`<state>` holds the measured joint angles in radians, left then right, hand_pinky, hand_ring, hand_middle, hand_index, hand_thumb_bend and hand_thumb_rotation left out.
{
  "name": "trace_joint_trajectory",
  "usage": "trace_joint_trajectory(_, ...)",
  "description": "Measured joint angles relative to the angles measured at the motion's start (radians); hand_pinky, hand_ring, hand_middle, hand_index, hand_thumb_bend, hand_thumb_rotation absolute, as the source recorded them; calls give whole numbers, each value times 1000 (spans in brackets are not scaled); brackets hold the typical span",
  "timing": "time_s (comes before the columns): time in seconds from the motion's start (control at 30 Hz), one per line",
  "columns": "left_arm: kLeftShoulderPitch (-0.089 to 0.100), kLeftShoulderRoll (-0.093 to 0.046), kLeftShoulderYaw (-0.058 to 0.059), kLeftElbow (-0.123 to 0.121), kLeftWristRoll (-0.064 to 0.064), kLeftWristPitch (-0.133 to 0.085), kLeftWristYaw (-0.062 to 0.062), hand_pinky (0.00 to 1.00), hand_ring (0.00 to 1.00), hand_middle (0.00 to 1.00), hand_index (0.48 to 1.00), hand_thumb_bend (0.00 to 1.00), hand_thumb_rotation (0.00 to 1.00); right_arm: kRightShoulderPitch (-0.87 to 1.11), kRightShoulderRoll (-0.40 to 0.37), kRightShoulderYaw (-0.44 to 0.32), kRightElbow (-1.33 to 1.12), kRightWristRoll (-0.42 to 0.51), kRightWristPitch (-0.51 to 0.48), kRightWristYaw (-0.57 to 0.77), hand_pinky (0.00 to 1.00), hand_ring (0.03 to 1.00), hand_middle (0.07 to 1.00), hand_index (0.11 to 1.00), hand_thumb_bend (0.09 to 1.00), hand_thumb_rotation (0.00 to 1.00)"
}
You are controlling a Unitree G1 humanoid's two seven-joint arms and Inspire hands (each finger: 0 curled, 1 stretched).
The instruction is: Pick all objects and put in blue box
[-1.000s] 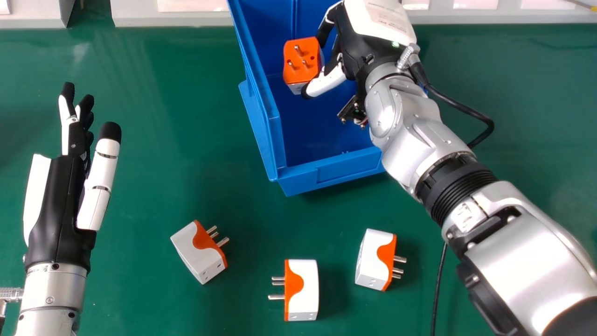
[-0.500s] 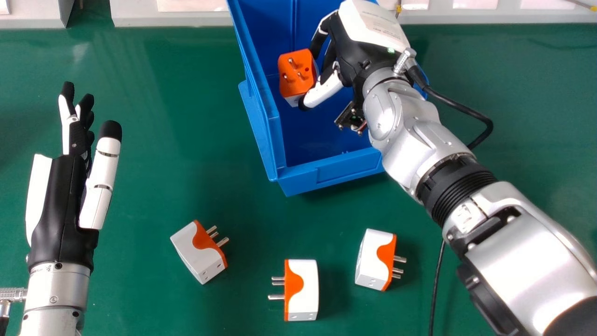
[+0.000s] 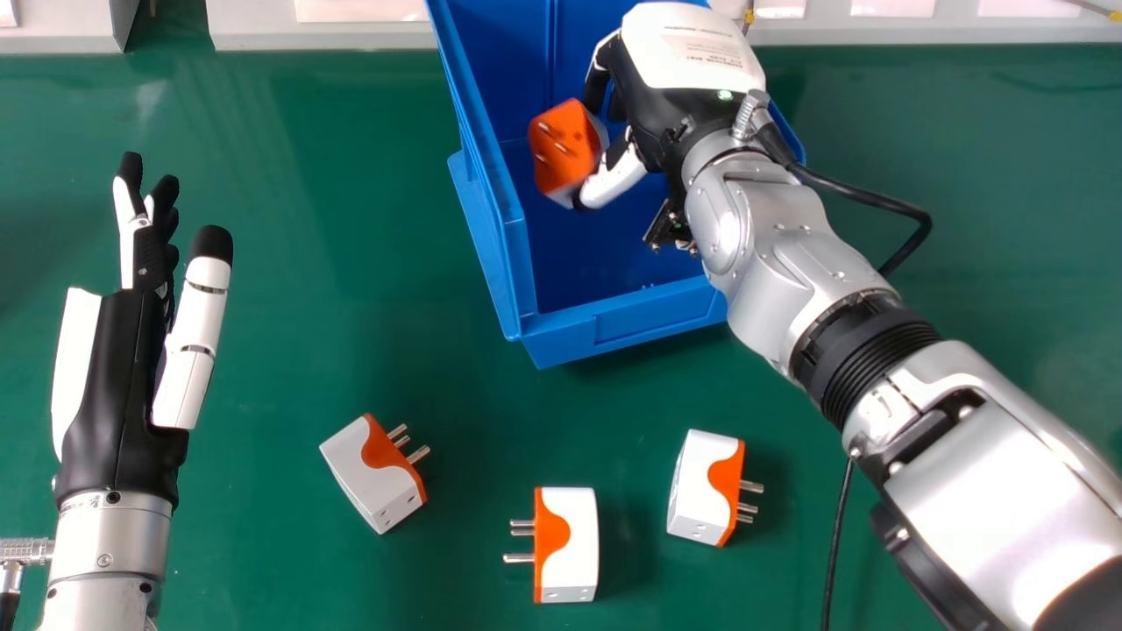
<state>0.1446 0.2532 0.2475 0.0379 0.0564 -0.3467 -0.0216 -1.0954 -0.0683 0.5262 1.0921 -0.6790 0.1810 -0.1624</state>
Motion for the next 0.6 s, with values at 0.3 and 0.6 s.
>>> trace_joint_trajectory(0.3, -7, 0, -4, 13, 0, 0, 0, 1000, 1000, 1000, 1000, 408, 1000, 1, 0, 3, 0, -2, 2, -5, 996, 997, 997, 997, 541, 332)
trace_joint_trajectory(0.6, -10, 0, -5, 18, 0, -1, 0, 1000, 1000, 1000, 1000, 424, 1000, 5, 1, 3, -5, -2, 6, -5, 1000, 1000, 1000, 1000, 538, 346)
